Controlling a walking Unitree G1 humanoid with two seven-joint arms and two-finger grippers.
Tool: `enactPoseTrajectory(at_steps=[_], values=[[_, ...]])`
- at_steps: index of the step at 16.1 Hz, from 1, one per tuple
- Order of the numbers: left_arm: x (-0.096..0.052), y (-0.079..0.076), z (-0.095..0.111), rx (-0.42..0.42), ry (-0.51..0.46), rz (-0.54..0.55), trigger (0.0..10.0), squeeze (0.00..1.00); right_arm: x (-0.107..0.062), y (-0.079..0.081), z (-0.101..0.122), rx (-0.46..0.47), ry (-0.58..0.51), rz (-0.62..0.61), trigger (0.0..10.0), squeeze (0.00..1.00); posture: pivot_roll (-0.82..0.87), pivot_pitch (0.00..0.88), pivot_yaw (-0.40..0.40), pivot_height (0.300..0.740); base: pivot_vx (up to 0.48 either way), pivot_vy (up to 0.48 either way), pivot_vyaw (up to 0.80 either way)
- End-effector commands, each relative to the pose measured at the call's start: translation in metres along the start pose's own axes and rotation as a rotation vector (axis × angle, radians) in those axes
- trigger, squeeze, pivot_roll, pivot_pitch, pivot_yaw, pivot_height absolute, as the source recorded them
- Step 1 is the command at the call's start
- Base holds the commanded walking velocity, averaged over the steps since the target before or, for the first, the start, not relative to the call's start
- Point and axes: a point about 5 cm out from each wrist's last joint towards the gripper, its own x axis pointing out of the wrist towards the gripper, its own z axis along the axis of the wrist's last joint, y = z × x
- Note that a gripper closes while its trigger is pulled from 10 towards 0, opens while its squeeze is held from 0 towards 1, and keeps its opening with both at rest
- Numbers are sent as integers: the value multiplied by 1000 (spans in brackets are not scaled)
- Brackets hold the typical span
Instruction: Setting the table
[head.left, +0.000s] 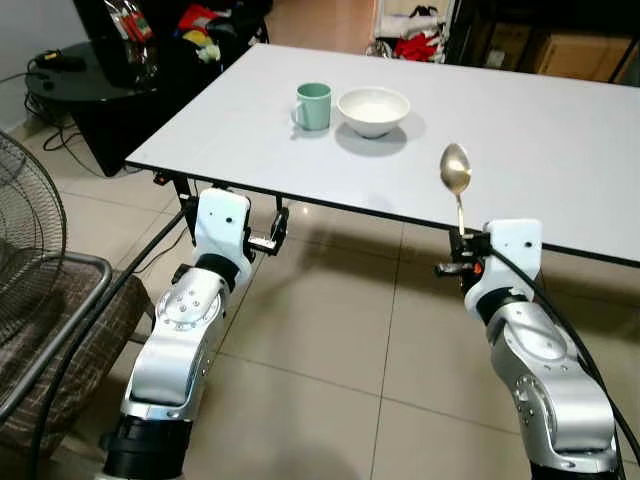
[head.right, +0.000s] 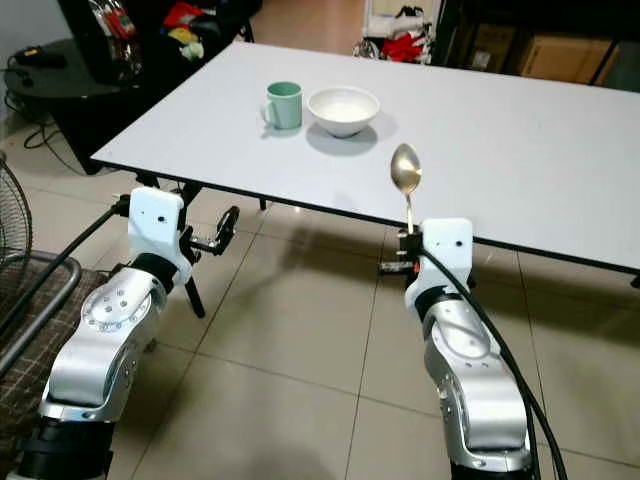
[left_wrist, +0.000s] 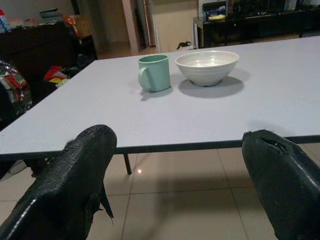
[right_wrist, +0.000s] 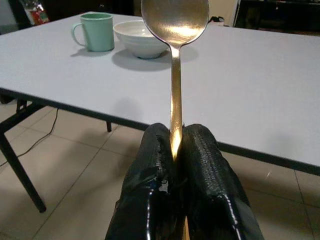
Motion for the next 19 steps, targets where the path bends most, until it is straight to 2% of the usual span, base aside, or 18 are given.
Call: enactPoseTrajectory(at_steps=[1, 6, 8, 19], values=[[0, 3, 5, 4, -12, 6, 10000, 0, 2, -1, 3, 16, -7, -5, 10000, 0, 16, 0, 11, 740, 356, 0, 0], [0, 3, 4, 5, -8, 4, 10000, 0, 2, 1, 3, 16, -5, 7, 10000, 0, 15, 0, 12, 740, 359, 0, 0], [0, 4, 4, -18, -6, 14, 10000, 0, 2, 1, 3, 15, -5, 10, 10000, 0, 16, 0, 10, 740, 360, 0, 0], [2, 7, 6, -4, -12, 24, 10000, 0, 7, 1, 4, 24, 2, 25, 10000, 0, 21, 0, 1, 740, 358, 0, 0]])
